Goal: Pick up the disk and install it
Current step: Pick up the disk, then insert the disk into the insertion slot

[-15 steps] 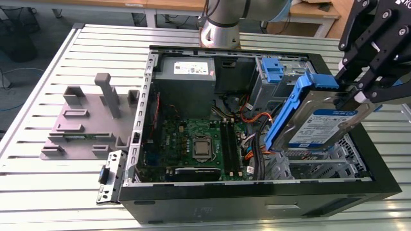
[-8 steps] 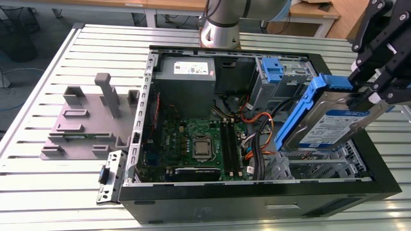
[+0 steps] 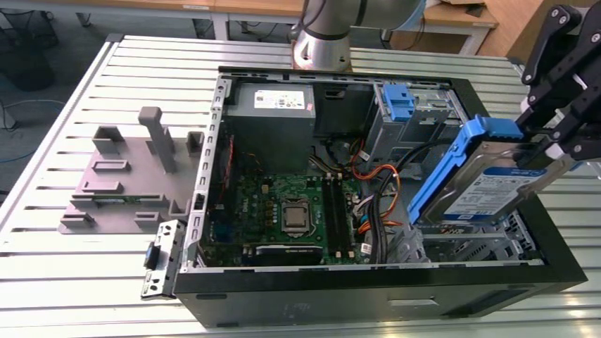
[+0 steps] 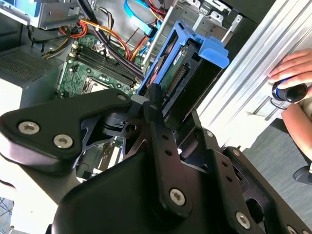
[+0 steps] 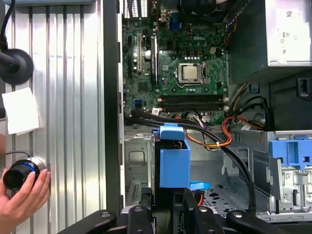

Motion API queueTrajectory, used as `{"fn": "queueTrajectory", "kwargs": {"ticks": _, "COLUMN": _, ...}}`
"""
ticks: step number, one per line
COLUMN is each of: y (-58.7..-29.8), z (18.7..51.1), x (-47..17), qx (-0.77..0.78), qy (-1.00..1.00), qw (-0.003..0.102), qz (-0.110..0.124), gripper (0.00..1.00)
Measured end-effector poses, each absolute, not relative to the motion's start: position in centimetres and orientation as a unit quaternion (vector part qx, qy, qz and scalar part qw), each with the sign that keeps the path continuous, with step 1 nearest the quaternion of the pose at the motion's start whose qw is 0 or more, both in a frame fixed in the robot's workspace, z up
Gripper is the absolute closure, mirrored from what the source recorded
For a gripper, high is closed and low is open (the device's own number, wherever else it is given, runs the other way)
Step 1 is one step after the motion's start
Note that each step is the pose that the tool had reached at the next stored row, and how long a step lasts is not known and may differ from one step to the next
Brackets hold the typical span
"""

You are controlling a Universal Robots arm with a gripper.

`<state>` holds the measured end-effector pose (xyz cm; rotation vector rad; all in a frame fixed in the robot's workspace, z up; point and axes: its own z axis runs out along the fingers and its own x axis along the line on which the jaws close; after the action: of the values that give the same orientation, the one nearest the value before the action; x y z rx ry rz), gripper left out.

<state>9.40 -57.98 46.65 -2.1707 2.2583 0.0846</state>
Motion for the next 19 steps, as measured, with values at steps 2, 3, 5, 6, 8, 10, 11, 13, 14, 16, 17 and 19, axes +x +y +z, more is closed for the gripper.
{"fn": "queueTrajectory", "kwargs": {"ticks": 2, "y": -58.0, "z": 46.5, "x": 9.5, "qx": -0.693, "qy": 0.721, "qw": 0.004, "qz": 0.027, "gripper": 0.65}}
{"fn": "queueTrajectory", "kwargs": {"ticks": 3, "y": -58.0, "z": 46.5, "x": 9.5, "qx": -0.693, "qy": 0.721, "qw": 0.004, "qz": 0.027, "gripper": 0.65}}
{"fn": "queueTrajectory", "kwargs": {"ticks": 5, "y": -58.0, "z": 46.5, "x": 9.8, "qx": -0.693, "qy": 0.721, "qw": 0.004, "qz": 0.027, "gripper": 0.65}}
{"fn": "queueTrajectory", "kwargs": {"ticks": 6, "y": -58.0, "z": 46.5, "x": 10.0, "qx": -0.692, "qy": 0.721, "qw": 0.004, "qz": 0.027, "gripper": 0.65}}
{"fn": "queueTrajectory", "kwargs": {"ticks": 8, "y": -58.0, "z": 46.4, "x": 10.3, "qx": -0.692, "qy": 0.721, "qw": 0.004, "qz": 0.027, "gripper": 0.65}}
{"fn": "queueTrajectory", "kwargs": {"ticks": 10, "y": -58.0, "z": 46.3, "x": 10.4, "qx": -0.692, "qy": 0.722, "qw": 0.004, "qz": 0.027, "gripper": 0.65}}
{"fn": "queueTrajectory", "kwargs": {"ticks": 11, "y": -58.0, "z": 46.3, "x": 10.4, "qx": -0.692, "qy": 0.722, "qw": 0.004, "qz": 0.027, "gripper": 0.65}}
{"fn": "queueTrajectory", "kwargs": {"ticks": 13, "y": -58.0, "z": 46.3, "x": 10.4, "qx": -0.692, "qy": 0.722, "qw": 0.004, "qz": 0.027, "gripper": 0.65}}
{"fn": "queueTrajectory", "kwargs": {"ticks": 14, "y": -58.0, "z": 46.3, "x": 10.4, "qx": -0.692, "qy": 0.722, "qw": 0.004, "qz": 0.027, "gripper": 0.65}}
{"fn": "queueTrajectory", "kwargs": {"ticks": 16, "y": -58.0, "z": 46.2, "x": 10.5, "qx": -0.692, "qy": 0.722, "qw": 0.004, "qz": 0.027, "gripper": 0.65}}
{"fn": "queueTrajectory", "kwargs": {"ticks": 17, "y": -58.0, "z": 46.2, "x": 10.5, "qx": -0.692, "qy": 0.722, "qw": 0.004, "qz": 0.027, "gripper": 0.65}}
{"fn": "queueTrajectory", "kwargs": {"ticks": 19, "y": -58.0, "z": 46.0, "x": 10.5, "qx": -0.692, "qy": 0.722, "qw": 0.004, "qz": 0.027, "gripper": 0.65}}
